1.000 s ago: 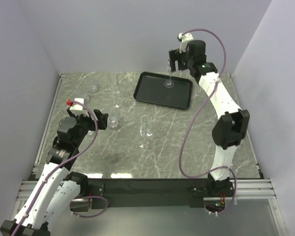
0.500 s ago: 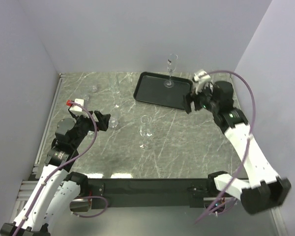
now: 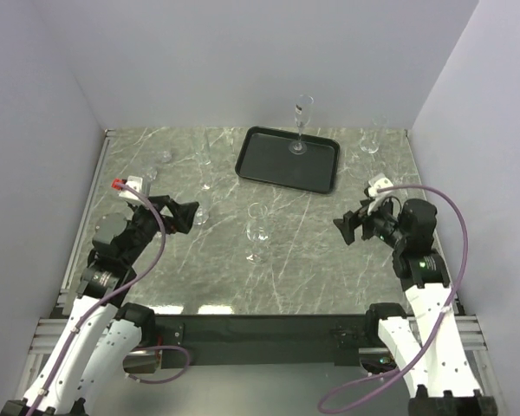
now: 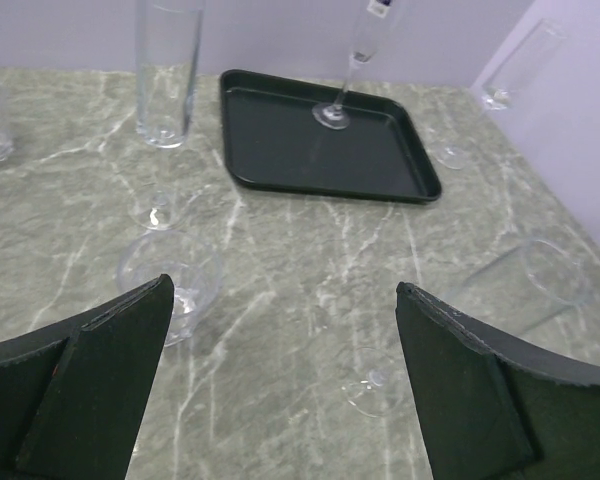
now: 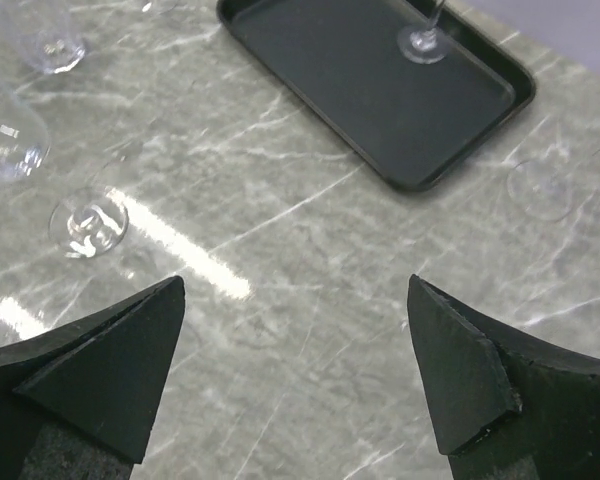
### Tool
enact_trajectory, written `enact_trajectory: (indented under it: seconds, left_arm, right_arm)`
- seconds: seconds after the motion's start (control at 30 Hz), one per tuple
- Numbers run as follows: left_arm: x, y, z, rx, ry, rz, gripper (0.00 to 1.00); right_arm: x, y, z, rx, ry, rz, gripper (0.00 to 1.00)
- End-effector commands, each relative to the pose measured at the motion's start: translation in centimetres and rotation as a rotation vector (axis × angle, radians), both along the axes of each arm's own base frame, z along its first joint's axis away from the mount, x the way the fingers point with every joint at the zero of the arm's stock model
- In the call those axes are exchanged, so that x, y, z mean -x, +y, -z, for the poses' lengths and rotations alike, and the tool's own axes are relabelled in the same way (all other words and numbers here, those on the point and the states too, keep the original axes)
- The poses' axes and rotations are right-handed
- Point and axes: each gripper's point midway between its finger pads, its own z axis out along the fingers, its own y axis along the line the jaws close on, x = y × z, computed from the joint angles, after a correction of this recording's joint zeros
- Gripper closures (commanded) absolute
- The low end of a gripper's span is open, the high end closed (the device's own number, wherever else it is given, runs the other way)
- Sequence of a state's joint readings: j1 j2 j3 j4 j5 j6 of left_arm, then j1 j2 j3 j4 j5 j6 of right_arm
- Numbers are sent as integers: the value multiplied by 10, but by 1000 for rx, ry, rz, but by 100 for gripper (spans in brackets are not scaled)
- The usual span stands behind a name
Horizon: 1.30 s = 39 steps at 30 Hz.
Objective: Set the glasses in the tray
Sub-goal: Grab a glass with a robot arm
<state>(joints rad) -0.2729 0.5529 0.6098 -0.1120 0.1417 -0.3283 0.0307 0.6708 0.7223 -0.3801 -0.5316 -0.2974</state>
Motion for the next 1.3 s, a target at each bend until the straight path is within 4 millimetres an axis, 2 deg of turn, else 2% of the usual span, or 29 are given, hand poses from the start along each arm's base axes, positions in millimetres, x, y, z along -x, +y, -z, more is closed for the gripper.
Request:
enact_trajectory:
  seconds: [0.0,0.03,0.1,0.33,0.47,0.6,0.73,0.97,1.27]
  left_arm:
    - [11,-13,-20,63,-47,77,0]
    - [15,-17,-23,71,-44,102,1]
    - [21,-23,-21,87,-18,143,1]
    - [38,-33,-15,110,11,227,1]
    - [50,-47,-16,90,-13,339,1]
    - [65,-68,-14,74,-19,520,0]
    - [72,-80,-15,62,-59,629,0]
    - [74,-87,-5,-26,-132,707,1]
    - [68,-99,5,-158,-274,719,1]
  right_arm:
    - [14,9,-6,-55,-57,-84,1]
    - [14,4,2,-67,-51,-72,0]
    - [23,8,6,-69,-55,-117,0]
    - [26,-2,4,-59,-56,-89,0]
    - [26,-6,5,-55,-50,-77,0]
    - [26,-9,5,-49,-51,-69,0]
    - [27,-11,4,-46,-59,-60,0]
    - [27,-12,5,-42,-56,-59,0]
    - [26,-13,5,-39,-54,-54,0]
